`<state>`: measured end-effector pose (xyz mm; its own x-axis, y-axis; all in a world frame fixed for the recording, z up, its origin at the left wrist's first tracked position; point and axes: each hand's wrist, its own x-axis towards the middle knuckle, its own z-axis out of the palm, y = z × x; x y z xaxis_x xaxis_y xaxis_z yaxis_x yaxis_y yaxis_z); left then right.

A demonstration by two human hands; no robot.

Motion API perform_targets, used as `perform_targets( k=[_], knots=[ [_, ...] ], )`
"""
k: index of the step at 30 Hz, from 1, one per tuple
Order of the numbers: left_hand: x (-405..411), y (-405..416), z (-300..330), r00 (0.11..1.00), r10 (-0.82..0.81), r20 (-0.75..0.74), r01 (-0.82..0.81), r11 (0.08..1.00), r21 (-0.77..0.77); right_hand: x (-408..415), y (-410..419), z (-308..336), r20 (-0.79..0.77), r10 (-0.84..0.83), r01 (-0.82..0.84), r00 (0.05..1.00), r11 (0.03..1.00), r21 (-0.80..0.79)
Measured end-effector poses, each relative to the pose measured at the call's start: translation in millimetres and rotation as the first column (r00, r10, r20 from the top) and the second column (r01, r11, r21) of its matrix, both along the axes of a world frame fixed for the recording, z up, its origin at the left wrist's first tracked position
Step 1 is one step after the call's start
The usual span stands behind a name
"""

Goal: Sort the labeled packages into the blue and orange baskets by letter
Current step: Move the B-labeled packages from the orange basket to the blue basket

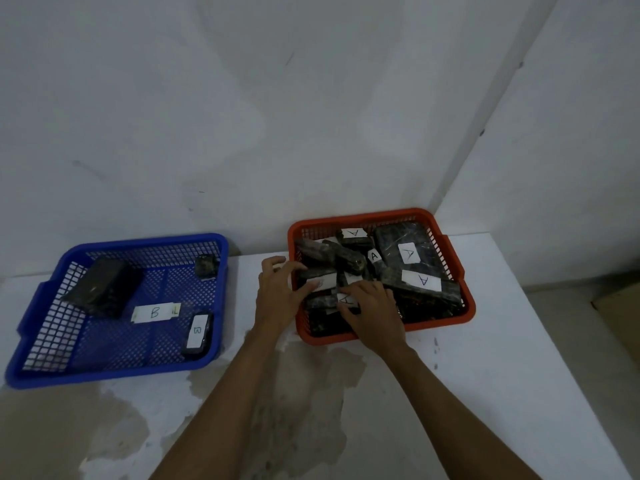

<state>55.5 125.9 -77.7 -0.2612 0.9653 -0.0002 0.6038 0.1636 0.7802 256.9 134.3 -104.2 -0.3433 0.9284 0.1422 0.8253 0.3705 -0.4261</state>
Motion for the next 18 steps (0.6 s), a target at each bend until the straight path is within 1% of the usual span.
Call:
perform_targets(
  k=[2,5,8,11,15,16,18],
  knots=[
    [-4.2,-5.8,5.5,0.996,0.014,0.086,-0.019,0.998,0.053,-0.6,-0.6,1.7,0.005,0.001,-0.001,1.0,1.0,-0.005],
    [-11.3,-16.3,17.7,0.988,0.003,0.157,-0.018,0.995,0.095,-1.2,-2.0,5.4,0.019,0.008,-0.007,1.0,1.0,-0.017],
    [-25.5,-29.6,28.9,0.969,0.05,0.243,-0.085,0.987,0.139,-5.7,-7.1,10.7,0.02,-0.022,0.021,1.0,1.0,0.018],
    [-53.5,-46.9,36.5,0.96,0.12,0.252,-0.163,0.974,0.159,-25.5,-17.6,19.4,-0.07,-0.05,0.053,0.996,0.997,0.055],
    [-107.9,-77.6,40.9,0.959,0.208,0.192,-0.239,0.958,0.158,-71.6,-29.6,28.1,-0.206,-0.02,0.014,0.978,0.999,-0.032],
    [-123.3,-86.7,40.6,0.956,0.229,0.184,-0.257,0.956,0.141,-81.9,-32.4,28.7,-0.225,-0.024,0.013,0.974,0.999,-0.052],
    [-156.5,-107.0,37.6,0.945,0.281,0.168,-0.3,0.949,0.101,-97.9,-37.5,26.2,-0.208,-0.03,0.016,0.978,0.998,-0.069]
  ],
)
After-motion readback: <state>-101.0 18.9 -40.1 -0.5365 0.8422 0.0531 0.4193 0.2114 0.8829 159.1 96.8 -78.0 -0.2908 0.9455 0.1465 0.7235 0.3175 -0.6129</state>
